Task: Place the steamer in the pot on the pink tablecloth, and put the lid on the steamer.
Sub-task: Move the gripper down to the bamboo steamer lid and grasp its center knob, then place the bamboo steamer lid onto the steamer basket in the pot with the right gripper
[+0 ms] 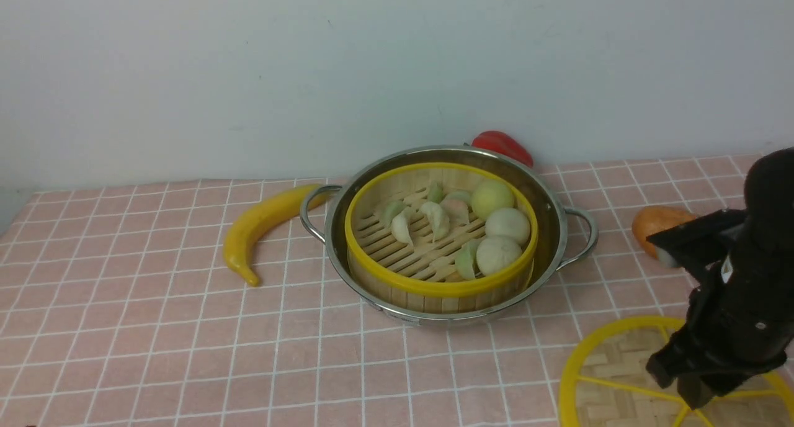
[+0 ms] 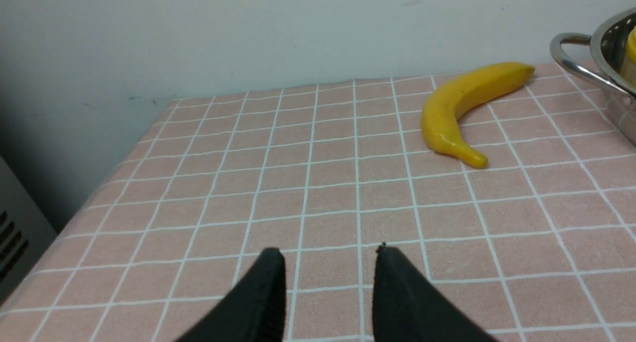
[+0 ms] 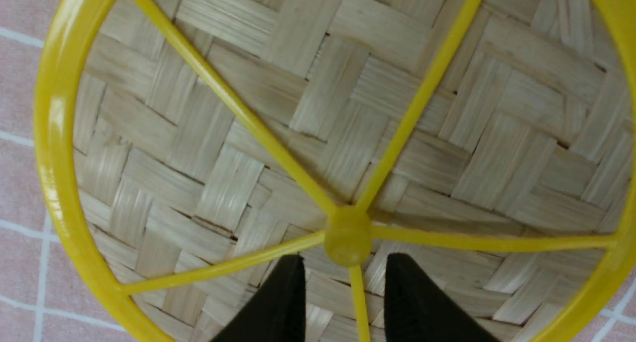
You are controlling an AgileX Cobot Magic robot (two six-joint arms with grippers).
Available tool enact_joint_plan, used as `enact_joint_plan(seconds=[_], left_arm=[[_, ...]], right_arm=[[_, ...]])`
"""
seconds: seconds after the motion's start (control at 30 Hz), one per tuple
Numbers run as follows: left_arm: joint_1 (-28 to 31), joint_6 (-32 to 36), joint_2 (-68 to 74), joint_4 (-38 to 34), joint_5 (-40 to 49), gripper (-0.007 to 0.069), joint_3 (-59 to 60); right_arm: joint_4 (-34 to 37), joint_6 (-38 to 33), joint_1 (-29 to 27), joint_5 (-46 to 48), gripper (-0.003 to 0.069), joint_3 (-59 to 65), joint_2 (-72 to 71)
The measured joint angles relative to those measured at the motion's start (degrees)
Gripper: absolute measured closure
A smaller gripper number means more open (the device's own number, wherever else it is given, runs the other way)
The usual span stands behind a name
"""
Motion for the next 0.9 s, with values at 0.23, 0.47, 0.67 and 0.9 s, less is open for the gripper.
enact_joint_plan(seconds=[0.23,0.47,0.67,0.9], left_arm=[[0.0,0.0,-0.1,0.0,0.0,0.0382,0.0],[0.0,0.0,-0.1,0.0,0.0,0.0382,0.0],[0.0,0.0,-0.1,0.0,0.0,0.0382,0.0],[0.0,0.0,-0.1,0.0,0.0,0.0382,0.0]], right_arm=[[-0.3,0.0,0.0,-0.9,0.0419,-0.1,4.2],[-0.4,0.0,0.0,-1.1,0.0512,-0.4,4.5],[-1.5,0.2,0.0,-2.0,0.0512,-0.2,-0.2],[-5.6,2.0,0.0,-0.2,0.0512,-0.2,-15.2]])
